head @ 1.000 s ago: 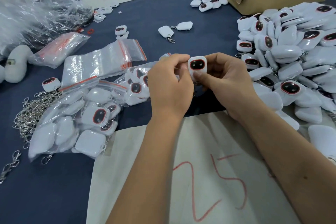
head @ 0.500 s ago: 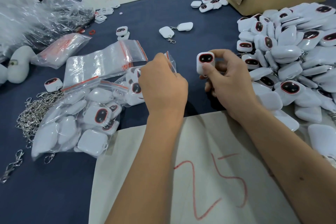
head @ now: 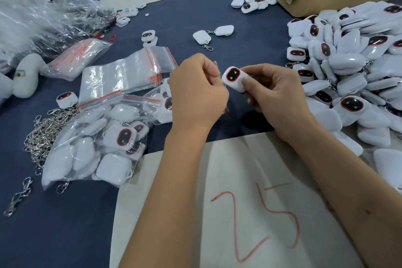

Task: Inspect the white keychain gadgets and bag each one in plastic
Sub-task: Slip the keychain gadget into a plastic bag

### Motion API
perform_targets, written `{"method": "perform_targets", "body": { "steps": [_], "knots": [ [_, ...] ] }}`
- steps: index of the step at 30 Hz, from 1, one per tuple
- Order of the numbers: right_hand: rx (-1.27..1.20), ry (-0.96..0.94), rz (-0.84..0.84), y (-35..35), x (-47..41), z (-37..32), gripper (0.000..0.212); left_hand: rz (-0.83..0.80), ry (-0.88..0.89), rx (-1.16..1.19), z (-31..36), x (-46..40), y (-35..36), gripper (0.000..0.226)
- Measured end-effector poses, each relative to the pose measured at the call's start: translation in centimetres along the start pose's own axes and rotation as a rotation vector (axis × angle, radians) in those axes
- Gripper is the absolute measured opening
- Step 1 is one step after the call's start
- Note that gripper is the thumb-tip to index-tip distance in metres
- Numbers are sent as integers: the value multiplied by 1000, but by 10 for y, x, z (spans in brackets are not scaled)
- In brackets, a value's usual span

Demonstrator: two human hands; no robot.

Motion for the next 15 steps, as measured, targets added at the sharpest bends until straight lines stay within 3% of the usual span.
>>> {"method": "perform_targets", "body": {
  "steps": [10, 15],
  "knots": [
    [-56, -55, -103, 10, 5, -9, 14, -156, 180, -130, 31, 0, -2, 14],
    [-130, -130, -119, 10, 7, -21, 8, -70, 167, 36, 34, 2, -4, 15]
  ]
}}
Point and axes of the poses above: each hand's wrist, its own x-axis away from the middle knuckle, its own y-axis out of the palm, z = x × y, the point moved 7 cm from there along -x, towards the middle knuckle, and after that the axes turned 5 degrees about -z, right-handed, at the moved point
